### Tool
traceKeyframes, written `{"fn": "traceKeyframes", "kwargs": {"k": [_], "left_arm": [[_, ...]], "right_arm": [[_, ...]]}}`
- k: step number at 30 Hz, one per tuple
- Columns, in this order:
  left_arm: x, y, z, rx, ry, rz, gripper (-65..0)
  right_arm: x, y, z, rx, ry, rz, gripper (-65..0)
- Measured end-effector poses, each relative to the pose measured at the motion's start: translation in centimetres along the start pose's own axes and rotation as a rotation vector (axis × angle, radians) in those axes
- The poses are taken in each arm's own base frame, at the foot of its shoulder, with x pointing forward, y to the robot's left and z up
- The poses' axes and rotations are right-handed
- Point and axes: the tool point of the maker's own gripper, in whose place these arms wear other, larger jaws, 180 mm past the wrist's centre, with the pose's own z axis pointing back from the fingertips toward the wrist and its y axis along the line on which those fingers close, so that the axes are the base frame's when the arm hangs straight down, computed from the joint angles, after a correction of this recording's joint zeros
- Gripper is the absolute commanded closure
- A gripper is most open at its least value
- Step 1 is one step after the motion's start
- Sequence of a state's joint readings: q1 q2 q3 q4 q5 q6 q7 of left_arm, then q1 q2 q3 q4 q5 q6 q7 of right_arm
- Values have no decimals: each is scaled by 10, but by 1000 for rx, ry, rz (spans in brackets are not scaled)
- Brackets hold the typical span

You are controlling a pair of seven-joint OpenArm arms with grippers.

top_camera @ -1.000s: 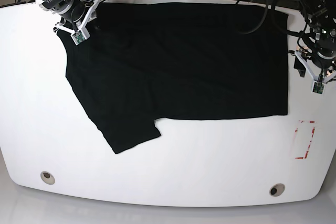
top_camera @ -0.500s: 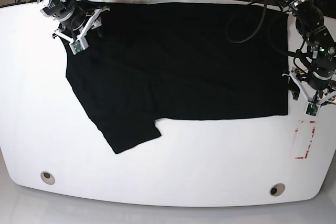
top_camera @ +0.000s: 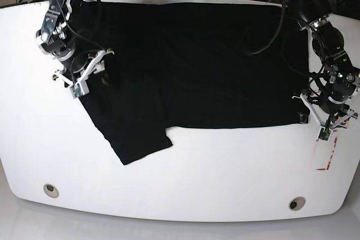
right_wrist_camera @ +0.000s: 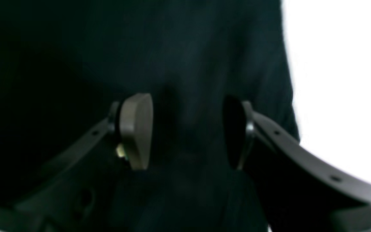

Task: Layout the t-shirt on the table in an organized manner, then fold the t-shirt properly
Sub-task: 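Lower both grippers and grasp the corners of the folded shirt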

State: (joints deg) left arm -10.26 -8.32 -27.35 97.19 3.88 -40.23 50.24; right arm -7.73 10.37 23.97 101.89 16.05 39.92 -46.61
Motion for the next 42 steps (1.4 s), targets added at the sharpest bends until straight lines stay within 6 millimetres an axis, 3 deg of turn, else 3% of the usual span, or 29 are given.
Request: {"fn": "traceKeyframes", "kwargs": {"k": [9, 18, 24, 32, 42], "left_arm": [[-7, -3, -30, -67, -9, 57, -417], [-8, 4, -37, -68, 1, 70, -415], [-8, 3, -37, -72, 0, 71, -415], [-10, 10, -35, -60, 6, 64, -415], [-10, 11, -35, -59, 4, 65, -415]], "right_arm": [[26, -49, -51, -39, 38, -60, -339], [70, -77, -89, -32, -44, -111, -339], [58, -93, -108, -24, -4, -172, -338], [28, -86, -121, 7, 37, -246, -338], [30, -62, -131, 46, -1, -271, -338]]}}
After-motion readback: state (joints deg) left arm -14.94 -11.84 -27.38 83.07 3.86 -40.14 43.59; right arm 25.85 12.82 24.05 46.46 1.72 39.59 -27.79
